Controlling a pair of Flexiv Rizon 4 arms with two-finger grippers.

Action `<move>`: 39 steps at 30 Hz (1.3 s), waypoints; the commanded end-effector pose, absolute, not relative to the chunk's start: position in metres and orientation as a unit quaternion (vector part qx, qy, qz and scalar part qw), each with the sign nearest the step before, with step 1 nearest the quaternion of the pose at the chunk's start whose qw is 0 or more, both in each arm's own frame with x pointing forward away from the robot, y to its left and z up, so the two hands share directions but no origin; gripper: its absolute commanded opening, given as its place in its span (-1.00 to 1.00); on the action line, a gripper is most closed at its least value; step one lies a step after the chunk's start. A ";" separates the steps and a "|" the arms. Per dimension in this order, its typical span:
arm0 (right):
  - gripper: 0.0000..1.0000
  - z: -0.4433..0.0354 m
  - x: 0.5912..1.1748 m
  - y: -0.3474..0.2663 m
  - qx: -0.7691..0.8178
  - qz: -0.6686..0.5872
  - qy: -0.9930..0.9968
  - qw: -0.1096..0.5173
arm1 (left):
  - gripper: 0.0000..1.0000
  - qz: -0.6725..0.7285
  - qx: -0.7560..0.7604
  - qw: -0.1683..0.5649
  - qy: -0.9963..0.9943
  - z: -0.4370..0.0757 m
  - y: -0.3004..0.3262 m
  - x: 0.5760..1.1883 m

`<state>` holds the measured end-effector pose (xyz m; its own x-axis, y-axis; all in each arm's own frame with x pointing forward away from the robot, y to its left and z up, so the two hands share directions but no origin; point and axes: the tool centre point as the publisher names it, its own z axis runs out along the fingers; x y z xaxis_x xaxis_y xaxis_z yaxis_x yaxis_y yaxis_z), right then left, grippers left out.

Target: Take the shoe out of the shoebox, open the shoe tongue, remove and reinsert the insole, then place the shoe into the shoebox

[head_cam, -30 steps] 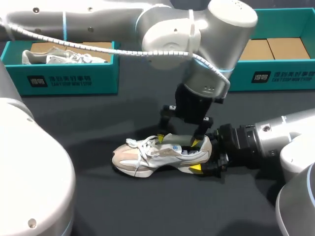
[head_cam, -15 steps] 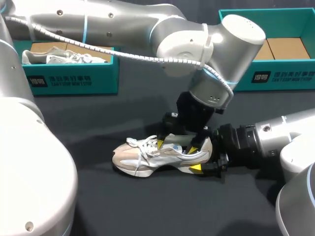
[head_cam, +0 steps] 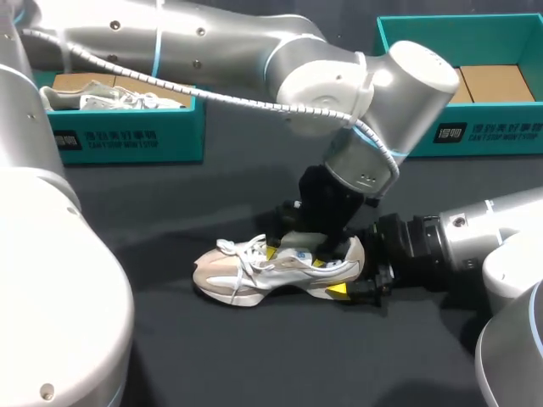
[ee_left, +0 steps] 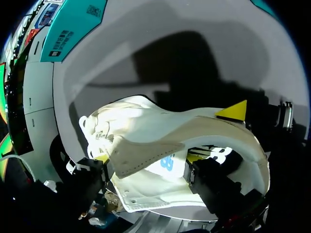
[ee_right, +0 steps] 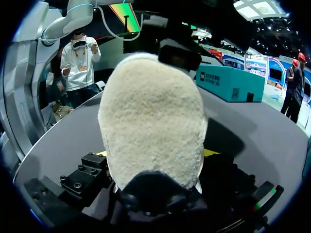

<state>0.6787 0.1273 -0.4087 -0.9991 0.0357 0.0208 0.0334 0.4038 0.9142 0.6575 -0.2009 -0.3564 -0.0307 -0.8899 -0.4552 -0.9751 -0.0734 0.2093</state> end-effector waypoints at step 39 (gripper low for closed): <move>-1.00 -0.409 0.677 0.127 0.021 0.544 0.839 0.001 | 0.00 0.287 -0.634 0.095 0.712 -0.342 -0.206 0.666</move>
